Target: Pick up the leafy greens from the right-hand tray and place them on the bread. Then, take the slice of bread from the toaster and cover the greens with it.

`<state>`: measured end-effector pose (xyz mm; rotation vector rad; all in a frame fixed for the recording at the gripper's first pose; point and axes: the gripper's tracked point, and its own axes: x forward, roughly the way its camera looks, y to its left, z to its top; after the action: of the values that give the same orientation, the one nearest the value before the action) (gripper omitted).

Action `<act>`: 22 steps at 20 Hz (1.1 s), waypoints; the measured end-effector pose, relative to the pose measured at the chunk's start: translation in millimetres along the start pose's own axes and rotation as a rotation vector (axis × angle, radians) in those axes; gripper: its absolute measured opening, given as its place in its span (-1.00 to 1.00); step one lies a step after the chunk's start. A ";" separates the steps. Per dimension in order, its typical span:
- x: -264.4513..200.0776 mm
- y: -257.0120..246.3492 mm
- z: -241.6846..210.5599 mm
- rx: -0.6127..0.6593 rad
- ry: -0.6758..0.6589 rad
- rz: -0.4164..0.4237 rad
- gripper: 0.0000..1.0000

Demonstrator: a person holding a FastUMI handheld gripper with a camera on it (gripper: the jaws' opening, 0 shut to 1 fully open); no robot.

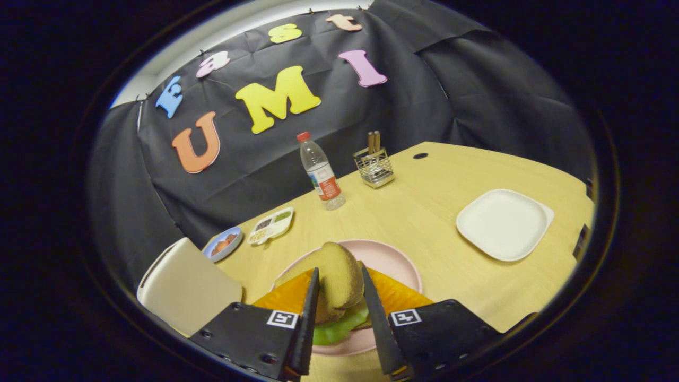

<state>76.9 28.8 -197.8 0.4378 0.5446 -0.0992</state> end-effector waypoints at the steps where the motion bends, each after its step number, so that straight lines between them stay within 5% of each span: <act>1: 0.0 -4.5 0.3 -0.003 0.003 -0.010 -0.03; 5: -6.2 -16.9 19.9 -0.023 -0.047 -0.050 0.33; 8: -33.4 -7.0 57.7 -0.145 -0.189 -0.061 0.89; 13: -100.9 30.9 115.9 -0.392 -0.461 -0.049 0.91; 22: -152.7 82.7 133.5 -0.405 -0.563 0.094 0.90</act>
<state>27.7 42.8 15.2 0.0284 -0.0167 -0.0170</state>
